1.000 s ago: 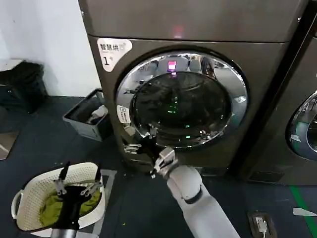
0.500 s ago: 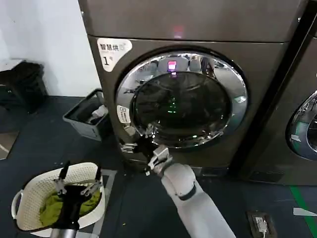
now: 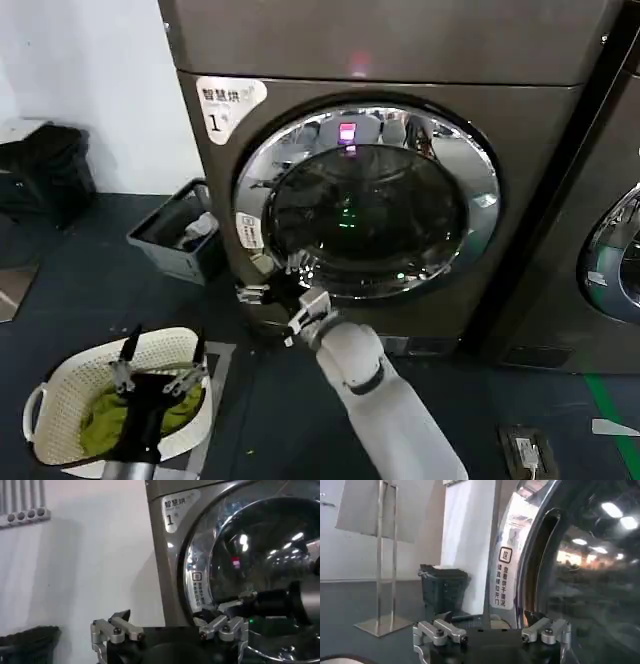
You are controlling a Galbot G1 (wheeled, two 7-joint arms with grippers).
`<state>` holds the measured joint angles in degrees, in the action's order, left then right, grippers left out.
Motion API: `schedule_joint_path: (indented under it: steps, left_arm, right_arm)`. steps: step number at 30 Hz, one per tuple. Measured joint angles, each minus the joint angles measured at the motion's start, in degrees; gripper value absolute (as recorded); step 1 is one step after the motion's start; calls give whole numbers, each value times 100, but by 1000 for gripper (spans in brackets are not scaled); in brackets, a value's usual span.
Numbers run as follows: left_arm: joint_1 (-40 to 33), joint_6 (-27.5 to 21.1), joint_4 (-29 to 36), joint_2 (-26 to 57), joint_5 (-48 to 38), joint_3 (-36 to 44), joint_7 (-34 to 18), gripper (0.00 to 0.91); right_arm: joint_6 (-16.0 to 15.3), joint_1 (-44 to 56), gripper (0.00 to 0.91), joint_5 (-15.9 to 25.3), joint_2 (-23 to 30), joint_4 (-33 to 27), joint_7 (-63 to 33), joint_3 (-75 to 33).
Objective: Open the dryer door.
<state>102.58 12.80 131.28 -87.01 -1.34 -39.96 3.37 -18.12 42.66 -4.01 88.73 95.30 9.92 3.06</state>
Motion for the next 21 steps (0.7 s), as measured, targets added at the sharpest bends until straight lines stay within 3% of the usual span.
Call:
schedule_joint_path:
  steps: [21]
  left_arm:
    - [-18, 4, -7, 35, -1, 4, 21, 907]
  right_arm:
    - [17, -26, 907, -45, 85, -120, 533, -50]
